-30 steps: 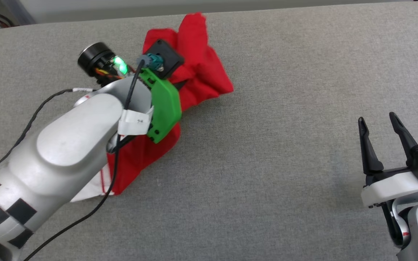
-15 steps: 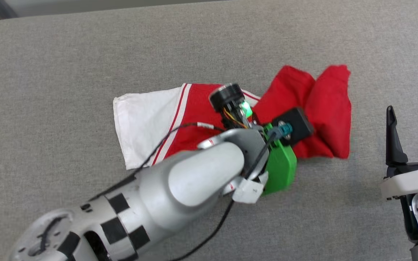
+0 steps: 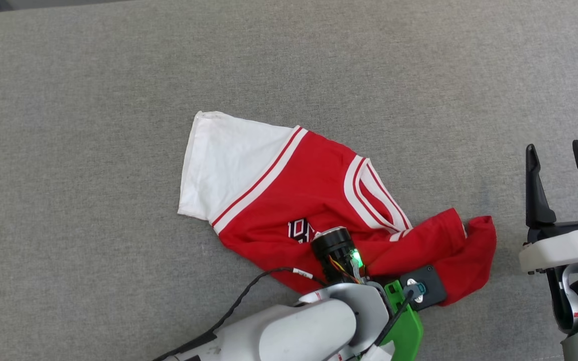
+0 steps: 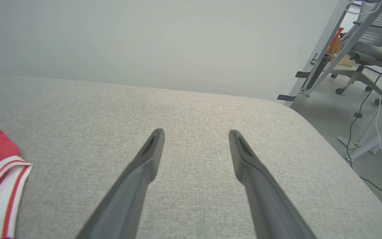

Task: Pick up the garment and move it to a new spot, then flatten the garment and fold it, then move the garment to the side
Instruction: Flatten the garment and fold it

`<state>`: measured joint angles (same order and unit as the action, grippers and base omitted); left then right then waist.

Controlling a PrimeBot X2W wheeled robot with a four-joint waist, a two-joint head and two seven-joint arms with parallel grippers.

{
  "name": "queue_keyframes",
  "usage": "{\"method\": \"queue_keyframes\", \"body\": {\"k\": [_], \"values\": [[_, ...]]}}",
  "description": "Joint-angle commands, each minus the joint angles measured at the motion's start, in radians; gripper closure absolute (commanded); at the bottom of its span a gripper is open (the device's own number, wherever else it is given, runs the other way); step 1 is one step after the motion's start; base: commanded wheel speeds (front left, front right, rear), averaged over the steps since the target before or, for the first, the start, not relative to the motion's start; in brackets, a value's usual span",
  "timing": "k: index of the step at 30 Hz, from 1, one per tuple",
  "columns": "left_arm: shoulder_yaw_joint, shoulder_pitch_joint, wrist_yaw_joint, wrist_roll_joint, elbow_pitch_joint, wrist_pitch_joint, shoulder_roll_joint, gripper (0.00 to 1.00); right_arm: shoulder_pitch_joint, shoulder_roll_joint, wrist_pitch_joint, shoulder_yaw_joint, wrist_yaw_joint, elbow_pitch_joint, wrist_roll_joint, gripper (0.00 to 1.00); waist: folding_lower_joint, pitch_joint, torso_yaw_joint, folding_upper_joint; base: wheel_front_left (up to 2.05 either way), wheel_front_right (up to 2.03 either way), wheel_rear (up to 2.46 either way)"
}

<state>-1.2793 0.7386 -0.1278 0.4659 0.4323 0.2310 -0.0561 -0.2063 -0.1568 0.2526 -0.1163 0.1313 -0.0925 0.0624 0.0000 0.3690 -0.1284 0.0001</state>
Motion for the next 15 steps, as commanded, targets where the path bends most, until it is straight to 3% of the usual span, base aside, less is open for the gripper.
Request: {"method": "queue_keyframes", "body": {"k": [1,9,15], "values": [[-0.001,-0.002,-0.003,-0.003,0.005,-0.032,0.001,0.0,-0.015,-0.001,0.009,0.0,-0.001,-0.004,-0.01,0.0,0.0,-0.014,0.012,-0.0001,0.0,0.0,0.0],[0.024,0.083,-0.001,0.041,0.005,-0.328,0.003,0.0,0.025,-0.017,0.009,-0.017,-0.001,-0.023,-0.009,0.0,0.0,-0.115,0.056,-0.0001,0.0,0.0,0.0],[0.116,0.084,0.106,0.026,-0.016,-0.447,-0.034,0.0,0.061,-0.015,0.009,-0.016,-0.001,-0.025,-0.007,0.0,0.0,-0.176,0.082,-0.0001,0.0,0.0,0.0]]}}
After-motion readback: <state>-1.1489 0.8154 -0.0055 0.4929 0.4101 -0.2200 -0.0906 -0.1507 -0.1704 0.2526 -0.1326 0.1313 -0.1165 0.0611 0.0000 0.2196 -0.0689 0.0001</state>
